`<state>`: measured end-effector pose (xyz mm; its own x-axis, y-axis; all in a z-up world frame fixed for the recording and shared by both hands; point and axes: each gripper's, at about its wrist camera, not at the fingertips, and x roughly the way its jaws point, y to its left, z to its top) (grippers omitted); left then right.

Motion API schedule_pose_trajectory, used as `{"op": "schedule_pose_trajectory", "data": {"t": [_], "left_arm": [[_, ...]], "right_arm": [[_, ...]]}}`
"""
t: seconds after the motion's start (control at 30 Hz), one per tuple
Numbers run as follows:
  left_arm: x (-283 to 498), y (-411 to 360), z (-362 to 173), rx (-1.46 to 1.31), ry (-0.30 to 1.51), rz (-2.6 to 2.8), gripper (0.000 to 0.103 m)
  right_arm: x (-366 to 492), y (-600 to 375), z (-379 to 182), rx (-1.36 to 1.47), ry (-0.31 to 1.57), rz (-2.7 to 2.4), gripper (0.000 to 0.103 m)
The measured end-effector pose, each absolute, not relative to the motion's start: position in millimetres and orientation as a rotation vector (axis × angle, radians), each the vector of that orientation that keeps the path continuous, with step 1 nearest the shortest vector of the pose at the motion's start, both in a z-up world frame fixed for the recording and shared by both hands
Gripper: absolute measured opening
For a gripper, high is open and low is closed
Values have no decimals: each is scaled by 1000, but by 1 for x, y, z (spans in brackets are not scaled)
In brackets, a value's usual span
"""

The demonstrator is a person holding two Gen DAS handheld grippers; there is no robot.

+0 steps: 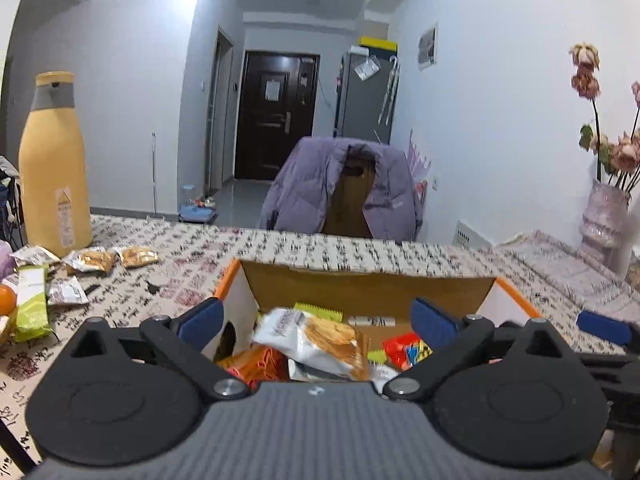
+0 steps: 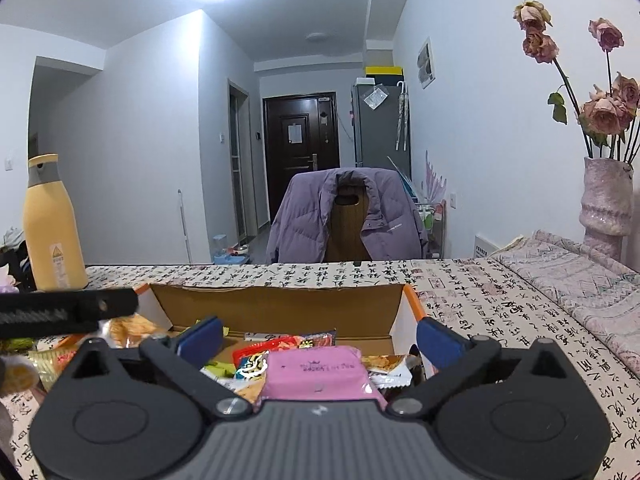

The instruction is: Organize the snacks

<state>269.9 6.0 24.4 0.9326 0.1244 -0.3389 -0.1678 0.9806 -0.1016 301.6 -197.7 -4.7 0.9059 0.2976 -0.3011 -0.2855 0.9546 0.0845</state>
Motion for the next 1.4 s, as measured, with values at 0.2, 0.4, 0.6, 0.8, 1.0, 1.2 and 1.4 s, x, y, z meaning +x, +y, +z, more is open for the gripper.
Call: {"op": "schedule_pose_trajectory", "data": {"t": [0.2, 0.4, 0.6, 0.8, 1.0, 1.2, 1.4], "left_arm": [[241, 6, 49, -117, 286, 156, 103], [197, 8, 59, -109, 272, 129, 103], [148, 13, 46, -121, 308, 101, 103], [106, 12, 27, -118, 358, 59, 103], [77, 7, 7, -104, 401, 43, 103], [59, 4, -9, -112, 446, 21, 103], [51, 2, -16, -125, 463, 16, 103]], "right_arm": [[285, -204, 14, 44, 318, 295, 103], [246, -221, 28, 32, 334, 328, 103], [194, -242, 21, 21, 368, 347, 103], [152, -257, 9, 30, 413, 365, 103], [119, -262, -8, 25, 471, 373, 103], [103, -268, -21, 38, 522, 365, 103], [99, -271, -24, 48, 539, 367, 103]]}}
